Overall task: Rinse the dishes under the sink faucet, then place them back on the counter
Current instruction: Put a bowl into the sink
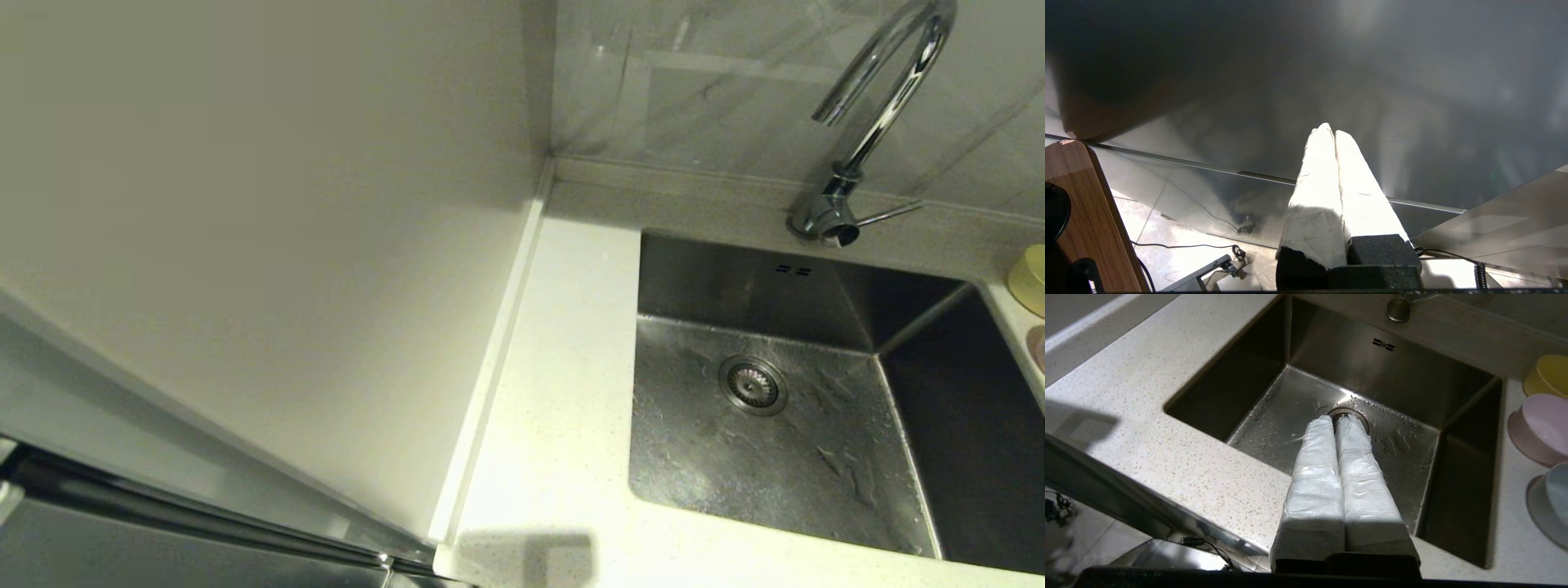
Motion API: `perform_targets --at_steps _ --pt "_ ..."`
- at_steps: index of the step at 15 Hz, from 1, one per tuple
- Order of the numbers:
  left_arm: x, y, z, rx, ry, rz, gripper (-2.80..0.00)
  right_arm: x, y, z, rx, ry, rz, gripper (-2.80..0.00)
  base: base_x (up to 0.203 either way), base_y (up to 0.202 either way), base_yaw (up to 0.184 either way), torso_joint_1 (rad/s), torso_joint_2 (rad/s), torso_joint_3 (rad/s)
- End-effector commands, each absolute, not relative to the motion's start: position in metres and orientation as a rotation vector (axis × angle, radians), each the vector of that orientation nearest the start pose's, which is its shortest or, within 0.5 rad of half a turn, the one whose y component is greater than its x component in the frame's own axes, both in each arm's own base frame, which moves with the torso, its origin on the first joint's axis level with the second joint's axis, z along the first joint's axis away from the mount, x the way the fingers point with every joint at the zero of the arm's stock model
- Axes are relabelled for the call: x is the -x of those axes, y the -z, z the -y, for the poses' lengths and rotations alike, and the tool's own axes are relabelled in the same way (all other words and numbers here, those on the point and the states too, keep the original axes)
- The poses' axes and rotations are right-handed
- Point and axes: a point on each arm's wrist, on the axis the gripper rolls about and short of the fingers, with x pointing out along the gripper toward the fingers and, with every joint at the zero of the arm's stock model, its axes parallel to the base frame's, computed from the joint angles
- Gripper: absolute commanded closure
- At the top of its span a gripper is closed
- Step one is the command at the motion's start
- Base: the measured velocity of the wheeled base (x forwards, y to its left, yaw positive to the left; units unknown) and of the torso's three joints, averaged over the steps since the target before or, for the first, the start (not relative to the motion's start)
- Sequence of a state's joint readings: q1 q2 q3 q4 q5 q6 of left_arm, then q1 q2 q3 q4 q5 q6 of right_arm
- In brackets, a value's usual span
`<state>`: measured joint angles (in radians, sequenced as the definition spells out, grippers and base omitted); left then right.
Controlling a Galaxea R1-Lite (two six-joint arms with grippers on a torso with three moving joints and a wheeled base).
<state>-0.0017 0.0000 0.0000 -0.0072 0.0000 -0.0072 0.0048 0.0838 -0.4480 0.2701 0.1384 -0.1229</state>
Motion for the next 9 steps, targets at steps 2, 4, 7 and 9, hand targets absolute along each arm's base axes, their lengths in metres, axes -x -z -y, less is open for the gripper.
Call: perform_targets --at_steps 2,4,7,9 --pt "0.023 -0.075 0.0 0.008 0.002 0.005 0.0 0.025 -0.227 -0.004 0.14 -0.106 -0.026 0.0 0.0 0.0 0.0 0.0 0.0 0.0" --pt "0.023 -0.075 0.0 0.008 0.002 0.005 0.0 -0.013 -0.264 -0.002 0.136 -0.084 -0.101 0.0 0.0 0.0 0.0 0.0 0.0 0.0" --pt "0.023 -0.075 0.0 0.008 0.002 0.005 0.0 -0.084 -0.304 0.005 0.128 -0.045 -0.211 0.0 0.0 0.0 0.0 0.0 0.0 0.0" --pt "0.023 -0.075 0.0 0.008 0.002 0.005 0.0 -0.13 -0.325 0.011 0.139 0.039 -0.248 0.0 0.0 0.0 0.0 0.0 0.0 0.0"
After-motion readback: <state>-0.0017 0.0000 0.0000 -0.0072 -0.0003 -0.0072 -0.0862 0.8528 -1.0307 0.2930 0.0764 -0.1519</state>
